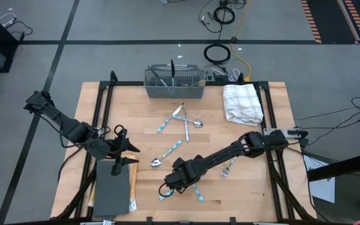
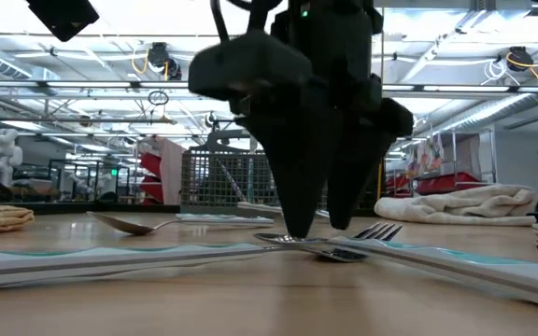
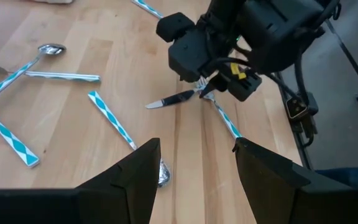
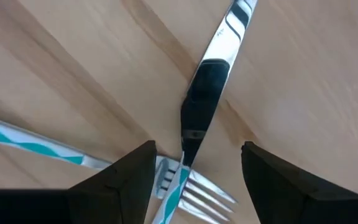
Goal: Sort silverware
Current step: Put the blue table knife into the gray silverware rack
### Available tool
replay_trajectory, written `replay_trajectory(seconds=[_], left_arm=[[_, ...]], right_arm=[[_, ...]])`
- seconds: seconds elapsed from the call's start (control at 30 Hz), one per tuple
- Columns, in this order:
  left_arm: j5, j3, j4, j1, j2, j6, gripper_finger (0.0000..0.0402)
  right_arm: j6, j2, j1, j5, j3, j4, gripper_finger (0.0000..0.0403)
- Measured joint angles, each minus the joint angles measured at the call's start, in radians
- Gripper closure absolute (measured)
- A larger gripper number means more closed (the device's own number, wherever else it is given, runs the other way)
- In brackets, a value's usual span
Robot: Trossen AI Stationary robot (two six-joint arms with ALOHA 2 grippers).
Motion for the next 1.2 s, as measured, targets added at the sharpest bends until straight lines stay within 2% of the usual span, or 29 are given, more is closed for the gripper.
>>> replay_trajectory(seconds=[0.2, 0.37, 0.5, 0.73, 1.0, 1.2], left_arm=[[0.0, 0.0, -0.001, 0.0, 0.0, 0.0, 0.0189], [0.0, 0.0, 0.0, 0.0, 0.0, 0.0, 0.0189], [-0.001, 0.0, -0.001, 0.0, 0.0, 0.0, 0.0189], [-0.008, 0.0, -0.001, 0.0, 0.0, 0.001, 0.0189], [-0.012, 0.0, -0.001, 0.0, 0.0, 0.001, 0.0189], [-0.013, 0.0, 0.0, 0.0, 0.0, 0.001, 0.0189]], right_arm=[[0.001, 0.025, -0.008, -0.007, -0.001, 0.004, 0.0181], [0.004, 0.064, -0.012, -0.085, 0.003, 0.006, 0.02], [0.012, 0.075, -0.01, -0.096, 0.004, 0.012, 0.0252], [0.006, 0.076, -0.022, -0.132, 0.003, 0.028, 0.0386], [0.011, 0.066, -0.025, -0.131, 0.003, 0.031, 0.0397], [0.012, 0.045, -0.021, -0.082, 0.041, -0.013, 0.0401]])
